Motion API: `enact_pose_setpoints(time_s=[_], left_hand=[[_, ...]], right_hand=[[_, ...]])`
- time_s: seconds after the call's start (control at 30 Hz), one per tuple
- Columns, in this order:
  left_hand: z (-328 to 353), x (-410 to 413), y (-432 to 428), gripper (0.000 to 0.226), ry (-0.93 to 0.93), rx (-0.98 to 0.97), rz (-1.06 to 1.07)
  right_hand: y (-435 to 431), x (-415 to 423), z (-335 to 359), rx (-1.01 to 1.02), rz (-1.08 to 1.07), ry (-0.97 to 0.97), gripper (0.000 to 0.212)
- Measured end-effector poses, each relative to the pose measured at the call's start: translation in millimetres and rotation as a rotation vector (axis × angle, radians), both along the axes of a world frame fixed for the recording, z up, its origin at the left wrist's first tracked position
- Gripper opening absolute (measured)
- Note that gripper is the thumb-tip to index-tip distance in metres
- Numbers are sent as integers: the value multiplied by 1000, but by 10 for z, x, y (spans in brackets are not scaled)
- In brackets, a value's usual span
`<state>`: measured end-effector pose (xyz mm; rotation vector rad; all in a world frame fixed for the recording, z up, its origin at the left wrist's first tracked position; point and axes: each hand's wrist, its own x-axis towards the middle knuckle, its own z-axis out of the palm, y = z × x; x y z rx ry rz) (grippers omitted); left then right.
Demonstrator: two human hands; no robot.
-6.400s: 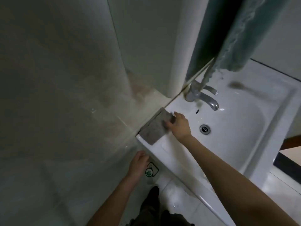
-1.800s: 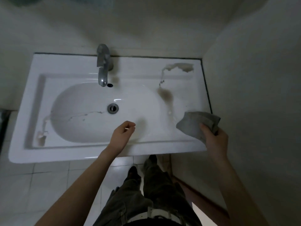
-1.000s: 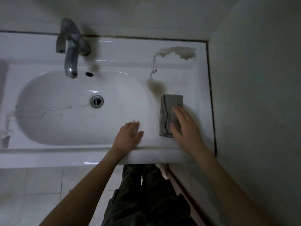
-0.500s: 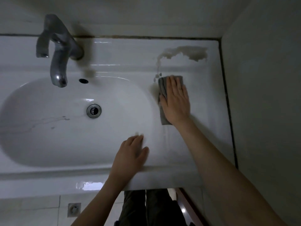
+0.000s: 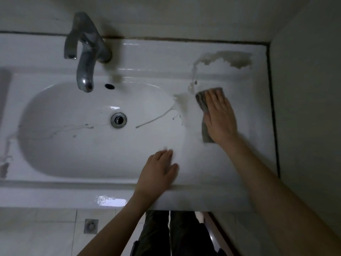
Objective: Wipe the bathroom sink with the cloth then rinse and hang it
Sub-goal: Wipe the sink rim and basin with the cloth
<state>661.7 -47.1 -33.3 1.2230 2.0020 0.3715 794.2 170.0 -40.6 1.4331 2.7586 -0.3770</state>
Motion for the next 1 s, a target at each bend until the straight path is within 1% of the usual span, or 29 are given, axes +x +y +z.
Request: enact_pose_setpoints(time_s=[0.07,0.13,0.2,0.3,0.33,0.4,0.5,0.53,0.63,0.77,0.87,0.93,1.0], left_hand=[[5,4,3,59,3,3,-9],[24,3,13,57,5,1,-15],[52,2,11,58,7,-2,-18],[77,-8,17,56,7,-4,-27],[81,-4,17,55,8,-1,-22],[69,9,21,53,17,7,-14],[58,22,19,52,19,14,-3],[53,23,27,52,30,19,-10],[67,21,38,55,38,18,-18],[95,15,41,61,15,-7,-6],[115,7,25,61,21,-31,-32],[128,-4,30,60,20,-42,-28],[134,-3,26,58,8,-46,-10]], right_hand=[[103,-325,-22,5,75,-5,62],[28,-347,-25,21,170,5,60],[-269,-112,10,20,274,-14,56],[-693,445,66,-47,378,-52,57],[-690,595,70,-71,368,-43,57],[-538,690,45,-91,258,11,57],[-220,296,0,-29,40,50,56],[-160,121,-7,-11,4,55,57],[-343,-64,-7,3,39,69,58],[-1132,153,15,-16,113,27,58],[-1168,400,3,13,228,4,61],[-1039,625,36,-2,168,3,63],[-963,838,74,-41,-26,48,62]])
